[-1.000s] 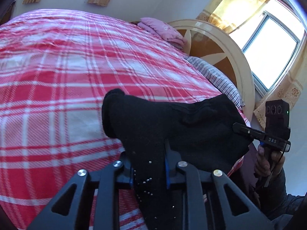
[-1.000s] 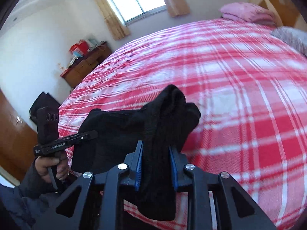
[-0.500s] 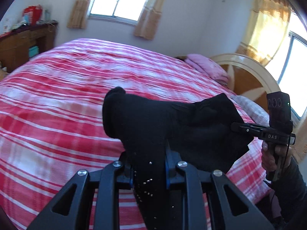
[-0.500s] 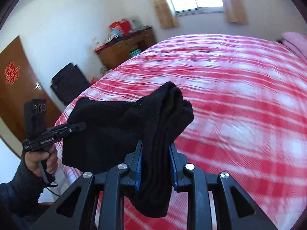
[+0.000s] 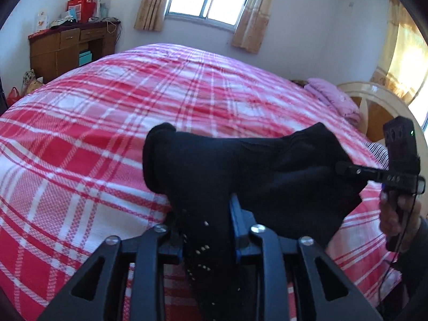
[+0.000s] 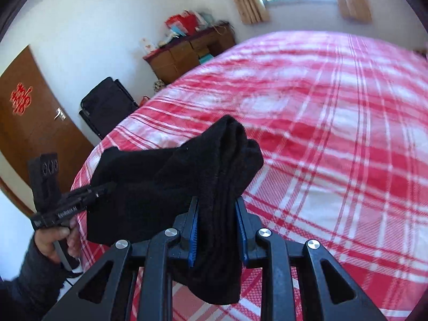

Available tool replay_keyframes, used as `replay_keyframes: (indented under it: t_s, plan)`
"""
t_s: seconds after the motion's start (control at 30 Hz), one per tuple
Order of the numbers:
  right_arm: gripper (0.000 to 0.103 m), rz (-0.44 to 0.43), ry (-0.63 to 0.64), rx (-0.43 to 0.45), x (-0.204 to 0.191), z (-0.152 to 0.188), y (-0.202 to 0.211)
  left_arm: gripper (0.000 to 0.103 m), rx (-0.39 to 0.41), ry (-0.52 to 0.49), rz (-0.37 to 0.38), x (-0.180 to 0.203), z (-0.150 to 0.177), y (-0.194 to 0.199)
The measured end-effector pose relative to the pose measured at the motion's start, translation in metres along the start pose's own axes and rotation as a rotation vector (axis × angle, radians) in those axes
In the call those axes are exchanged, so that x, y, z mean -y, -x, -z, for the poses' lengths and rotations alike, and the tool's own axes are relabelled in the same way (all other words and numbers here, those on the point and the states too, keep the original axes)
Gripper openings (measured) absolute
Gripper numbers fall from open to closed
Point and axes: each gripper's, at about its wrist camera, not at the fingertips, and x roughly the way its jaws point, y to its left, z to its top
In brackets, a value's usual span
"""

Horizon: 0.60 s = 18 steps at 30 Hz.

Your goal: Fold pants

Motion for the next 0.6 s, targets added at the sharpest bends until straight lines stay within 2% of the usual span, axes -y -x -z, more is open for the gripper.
replay_keyframes:
  t_s: [0.07, 0.23, 0.3, 0.43, 0.6]
  plan:
    - [0.028, -0.01, -0.05, -0.016, 0.014, 0.005, -0.005, 0.056, -0.008, 0.004, -0.033, -0.003, 0.004, -0.008]
    - [0.029, -0.013, -0.12, -0.007, 0.035, 0.014, -0.005, 0.077, -0.01, 0.003, -0.077, -0.007, 0.002, -0.009]
    - [0.031, -0.004, -0.111, -0.007, 0.032, 0.016, -0.005, 0.078, -0.005, -0.01, -0.117, -0.004, 0.003, -0.009]
    - [0.034, 0.028, -0.094, -0.007, 0.03, 0.019, -0.005, 0.089, 0.002, -0.055, -0.205, 0.001, 0.005, -0.006]
    - [0.038, 0.013, -0.132, 0.003, 0.039, 0.023, -0.001, 0.091, 0.0, -0.051, -0.207, -0.004, 0.004, -0.006]
